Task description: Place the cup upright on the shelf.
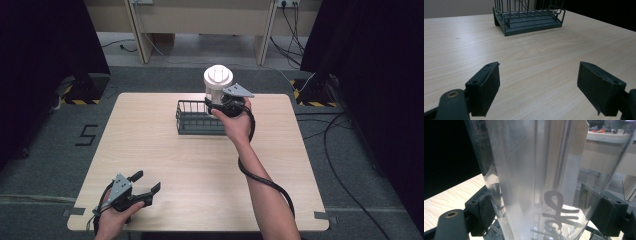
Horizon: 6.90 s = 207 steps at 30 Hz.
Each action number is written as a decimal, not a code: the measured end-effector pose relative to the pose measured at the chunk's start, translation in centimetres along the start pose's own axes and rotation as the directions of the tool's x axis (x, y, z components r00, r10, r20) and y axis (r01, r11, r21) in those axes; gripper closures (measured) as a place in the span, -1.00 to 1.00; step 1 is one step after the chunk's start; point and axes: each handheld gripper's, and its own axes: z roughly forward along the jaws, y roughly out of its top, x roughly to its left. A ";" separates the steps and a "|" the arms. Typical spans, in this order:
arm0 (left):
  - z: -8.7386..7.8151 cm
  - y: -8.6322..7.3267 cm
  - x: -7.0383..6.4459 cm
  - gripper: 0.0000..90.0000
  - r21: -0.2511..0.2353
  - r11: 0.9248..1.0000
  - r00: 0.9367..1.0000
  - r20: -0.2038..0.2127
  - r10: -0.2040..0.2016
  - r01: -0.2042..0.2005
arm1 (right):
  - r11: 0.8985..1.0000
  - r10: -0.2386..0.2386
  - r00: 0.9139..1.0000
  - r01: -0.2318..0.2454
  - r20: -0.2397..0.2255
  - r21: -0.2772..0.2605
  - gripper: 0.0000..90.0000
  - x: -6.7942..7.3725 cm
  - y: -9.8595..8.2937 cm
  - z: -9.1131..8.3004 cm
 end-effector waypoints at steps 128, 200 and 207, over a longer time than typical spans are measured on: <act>0.3 -0.1 0.2 -0.60 0.004 1.000 1.000 0.010 0.002 -0.002 | 0.993 0.062 0.997 -0.066 0.036 0.097 -0.66 0.7 -4.9 4.3; 0.3 -0.2 0.1 -0.60 0.011 1.000 1.000 -0.001 0.005 -0.005 | 0.998 0.029 0.999 -0.028 -0.015 0.060 -0.64 0.1 -7.4 -5.7; 0.3 -0.2 0.1 -0.60 0.012 1.000 1.000 -0.003 0.006 -0.006 | 0.998 0.024 1.000 -0.023 -0.014 0.062 -0.64 -0.1 -7.7 -7.0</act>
